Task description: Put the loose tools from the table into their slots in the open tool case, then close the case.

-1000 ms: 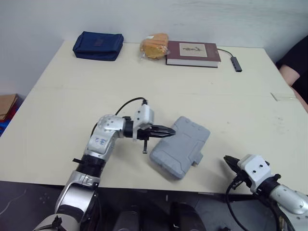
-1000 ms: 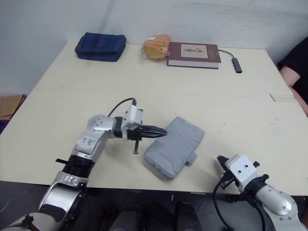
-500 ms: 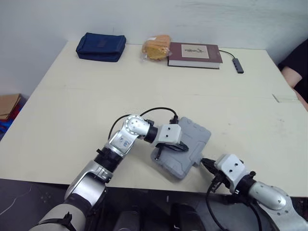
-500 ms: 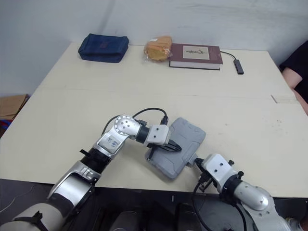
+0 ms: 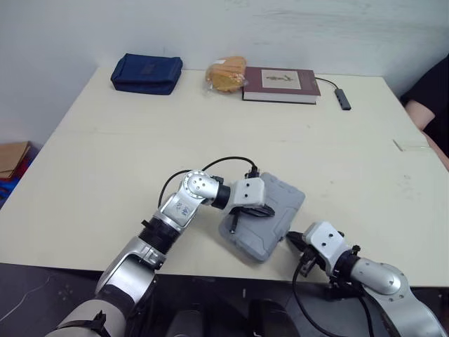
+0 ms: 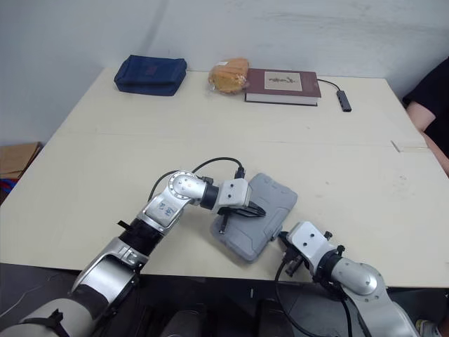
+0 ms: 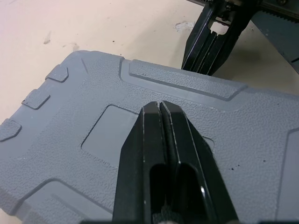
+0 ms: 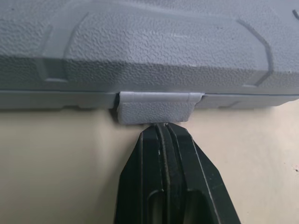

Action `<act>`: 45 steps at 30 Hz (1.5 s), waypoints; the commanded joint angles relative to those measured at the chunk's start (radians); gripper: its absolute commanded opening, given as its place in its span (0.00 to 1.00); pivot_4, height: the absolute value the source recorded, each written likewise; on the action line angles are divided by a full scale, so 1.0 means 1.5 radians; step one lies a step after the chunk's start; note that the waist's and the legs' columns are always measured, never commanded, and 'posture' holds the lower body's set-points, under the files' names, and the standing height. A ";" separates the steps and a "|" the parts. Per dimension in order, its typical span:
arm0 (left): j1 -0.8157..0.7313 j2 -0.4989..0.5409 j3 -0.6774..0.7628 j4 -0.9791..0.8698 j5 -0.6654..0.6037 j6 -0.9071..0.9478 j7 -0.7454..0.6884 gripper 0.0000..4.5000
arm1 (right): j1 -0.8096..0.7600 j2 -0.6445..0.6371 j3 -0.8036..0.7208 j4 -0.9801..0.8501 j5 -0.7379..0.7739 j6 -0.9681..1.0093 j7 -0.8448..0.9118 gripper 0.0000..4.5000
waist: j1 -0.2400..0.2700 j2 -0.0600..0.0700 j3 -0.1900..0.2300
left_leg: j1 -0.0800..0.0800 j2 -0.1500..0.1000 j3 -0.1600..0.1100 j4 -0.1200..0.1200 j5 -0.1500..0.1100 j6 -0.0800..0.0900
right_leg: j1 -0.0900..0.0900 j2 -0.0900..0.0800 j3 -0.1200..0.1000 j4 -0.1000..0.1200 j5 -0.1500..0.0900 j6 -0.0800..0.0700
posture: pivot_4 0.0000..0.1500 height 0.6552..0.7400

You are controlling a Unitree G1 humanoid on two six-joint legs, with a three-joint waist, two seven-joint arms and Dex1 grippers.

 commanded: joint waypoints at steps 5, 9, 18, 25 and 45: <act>0.050 0.003 -0.062 0.029 0.050 0.035 -0.005 0.00 | 0.006 -0.009 -0.021 -0.025 0.014 -0.002 0.022 0.00 | 0.000 0.000 -0.001 | 0.000 0.000 0.000 0.000 0.000 0.000 | 0.000 0.000 0.000 -0.001 0.000 0.000 | 1.00 1.00; 0.061 0.004 -0.068 0.017 0.054 0.041 -0.002 0.00 | 0.004 -0.020 -0.007 -0.034 0.008 0.021 0.030 0.00 | 0.002 0.001 -0.001 | 0.000 0.000 -0.001 -0.001 0.000 0.000 | 0.000 0.000 0.000 -0.001 0.000 0.000 | 1.00 1.00; 0.068 0.016 -0.076 0.019 0.060 0.038 -0.002 0.00 | -0.023 -0.007 0.005 -0.027 0.010 0.023 0.032 0.00 | 0.001 0.000 -0.002 | 0.000 0.000 -0.002 -0.001 0.000 0.000 | 0.001 -0.001 0.000 -0.002 0.000 0.000 | 1.00 1.00; 0.063 0.016 -0.079 0.031 0.064 0.039 0.001 0.00 | -0.089 0.017 0.046 0.043 0.000 0.013 0.034 0.00 | -0.002 -0.002 -0.004 | 0.001 0.000 -0.002 -0.002 0.000 0.000 | 0.001 -0.001 -0.001 -0.003 0.000 0.000 | 1.00 1.00; 0.049 0.016 0.067 0.073 -0.088 -0.110 -0.049 0.00 | -0.058 -0.004 -0.066 0.084 0.082 -0.180 0.168 0.00 | -0.015 0.002 -0.001 | 0.011 0.003 -0.002 -0.014 0.000 -0.001 | 0.007 0.000 -0.002 -0.006 -0.001 -0.005 | 1.00 1.00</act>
